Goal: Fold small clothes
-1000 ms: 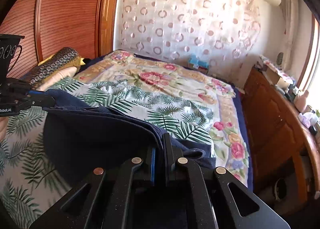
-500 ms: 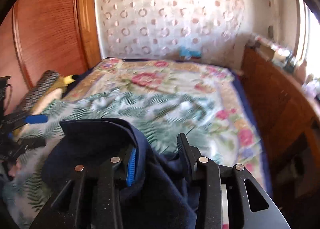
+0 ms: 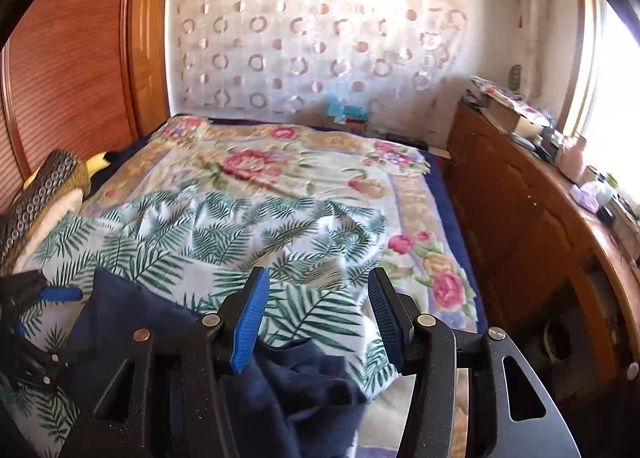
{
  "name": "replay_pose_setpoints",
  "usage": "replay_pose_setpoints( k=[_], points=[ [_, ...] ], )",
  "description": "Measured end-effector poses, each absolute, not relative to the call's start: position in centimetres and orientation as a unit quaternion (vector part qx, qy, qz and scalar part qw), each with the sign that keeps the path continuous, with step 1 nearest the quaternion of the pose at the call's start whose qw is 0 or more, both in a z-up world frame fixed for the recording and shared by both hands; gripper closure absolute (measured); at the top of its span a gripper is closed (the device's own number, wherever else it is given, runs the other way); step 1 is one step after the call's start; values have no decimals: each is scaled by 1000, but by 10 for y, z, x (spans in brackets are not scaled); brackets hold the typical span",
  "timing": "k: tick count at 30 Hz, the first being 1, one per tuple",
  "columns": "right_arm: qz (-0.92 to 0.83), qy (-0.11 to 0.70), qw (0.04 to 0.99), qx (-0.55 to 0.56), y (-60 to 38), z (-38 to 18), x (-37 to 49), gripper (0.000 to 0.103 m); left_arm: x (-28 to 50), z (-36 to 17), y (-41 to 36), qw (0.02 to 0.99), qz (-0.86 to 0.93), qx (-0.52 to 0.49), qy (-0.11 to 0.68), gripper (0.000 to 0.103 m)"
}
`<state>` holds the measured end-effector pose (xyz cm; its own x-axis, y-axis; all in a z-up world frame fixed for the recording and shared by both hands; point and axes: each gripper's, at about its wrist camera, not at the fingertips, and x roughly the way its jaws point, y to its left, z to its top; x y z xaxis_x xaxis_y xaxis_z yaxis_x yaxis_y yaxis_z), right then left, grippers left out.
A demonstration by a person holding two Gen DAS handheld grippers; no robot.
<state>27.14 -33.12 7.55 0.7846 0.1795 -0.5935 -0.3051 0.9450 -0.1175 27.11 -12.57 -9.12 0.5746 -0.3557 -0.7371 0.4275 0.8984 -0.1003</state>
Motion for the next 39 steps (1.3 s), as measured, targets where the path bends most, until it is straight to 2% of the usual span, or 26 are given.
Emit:
replay_pose_setpoints(
  k=[16,17,18,19,24,28,29,31,32,33,35,39],
  points=[
    [196,373,889,-177,-308,21,175,51,274,-98,-118,886,-219,31,407,23],
    [192,374,889,-184,-310,22,177,63,274,-98,-118,886,-220,30,407,23],
    [177,371,892,-189,-312,25,180,90,274,-99,-118,886,-220,28,408,23],
    [164,370,895,-189,-313,31,185,98,274,-99,-118,885,-220,26,409,23],
    [122,330,919,-180,-330,59,214,98,277,-102,-116,882,-222,15,415,23],
    [62,342,928,-131,-357,61,250,97,276,-103,-117,881,-222,14,418,23],
    [64,347,928,-115,-363,61,253,95,276,-102,-117,881,-221,15,417,23],
    [60,338,933,-105,-364,63,248,85,276,-100,-117,884,-218,14,414,23],
    [62,332,935,-103,-365,63,243,74,277,-99,-115,885,-216,12,413,23],
    [65,329,937,-98,-366,64,238,58,278,-98,-114,885,-214,10,414,23],
    [68,329,938,-81,-368,61,224,38,283,-97,-112,883,-214,7,417,23],
    [92,340,934,-66,-375,46,211,35,296,-95,-111,882,-211,3,420,23]
  ],
)
